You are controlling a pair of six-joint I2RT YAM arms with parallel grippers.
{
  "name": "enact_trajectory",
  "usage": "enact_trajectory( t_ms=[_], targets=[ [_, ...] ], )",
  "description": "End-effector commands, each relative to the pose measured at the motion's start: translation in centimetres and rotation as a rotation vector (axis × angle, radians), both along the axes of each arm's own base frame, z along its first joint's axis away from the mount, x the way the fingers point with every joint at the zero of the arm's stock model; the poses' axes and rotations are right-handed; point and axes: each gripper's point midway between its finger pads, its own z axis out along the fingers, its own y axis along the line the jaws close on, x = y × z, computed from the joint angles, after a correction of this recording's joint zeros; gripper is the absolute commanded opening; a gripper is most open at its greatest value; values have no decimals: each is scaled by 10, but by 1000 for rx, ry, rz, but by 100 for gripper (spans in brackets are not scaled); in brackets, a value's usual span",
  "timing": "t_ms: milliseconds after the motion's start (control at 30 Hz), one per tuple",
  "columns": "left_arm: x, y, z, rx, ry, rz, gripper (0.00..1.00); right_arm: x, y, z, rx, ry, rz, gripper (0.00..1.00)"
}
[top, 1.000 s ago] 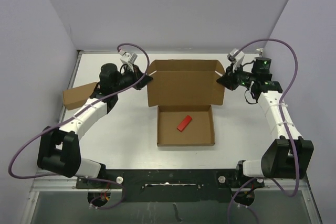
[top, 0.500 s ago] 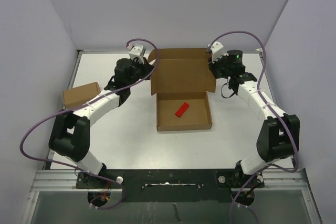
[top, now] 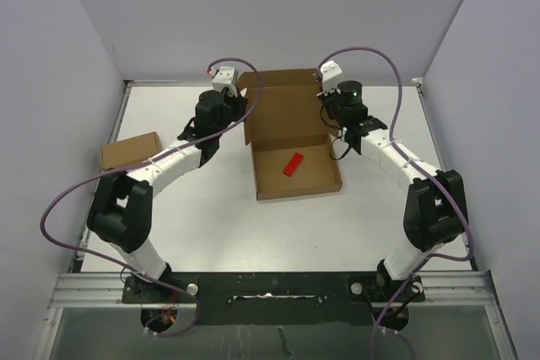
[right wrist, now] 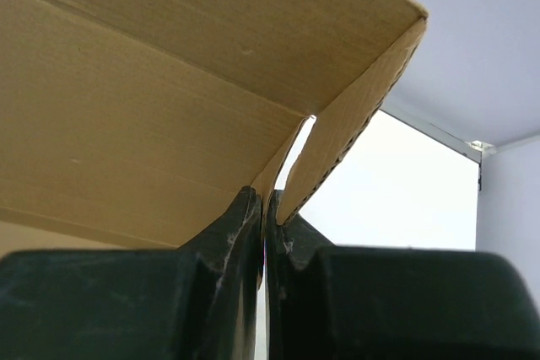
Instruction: Fold the paper box
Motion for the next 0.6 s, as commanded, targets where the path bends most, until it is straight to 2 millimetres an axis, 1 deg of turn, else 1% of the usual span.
enact_trajectory(
  t_ms=[0, 67, 133, 333, 367, 467, 567],
  targets=[
    [2, -38, 44, -102, -115, -78, 0, 11, 39, 54, 91, -163, 39, 0],
    [2, -38, 42, -101, -116, -59, 0, 10, 41, 57, 118, -163, 36, 0],
    [-1, -39, 40, -104, -125, -50, 0, 6, 43, 56, 144, -154, 34, 0],
    [-18, -43, 32, -92, -153, -11, 0, -13, 43, 44, 180, -147, 36, 0],
    [-19, -43, 32, -91, -156, 0, 0, -15, 44, 46, 184, -155, 37, 0],
    [-26, -46, 31, -88, -160, 15, 0, -20, 42, 39, 185, -151, 36, 0],
    [-33, -51, 30, -84, -153, 28, 0, -24, 40, 36, 196, -149, 30, 0]
  ],
)
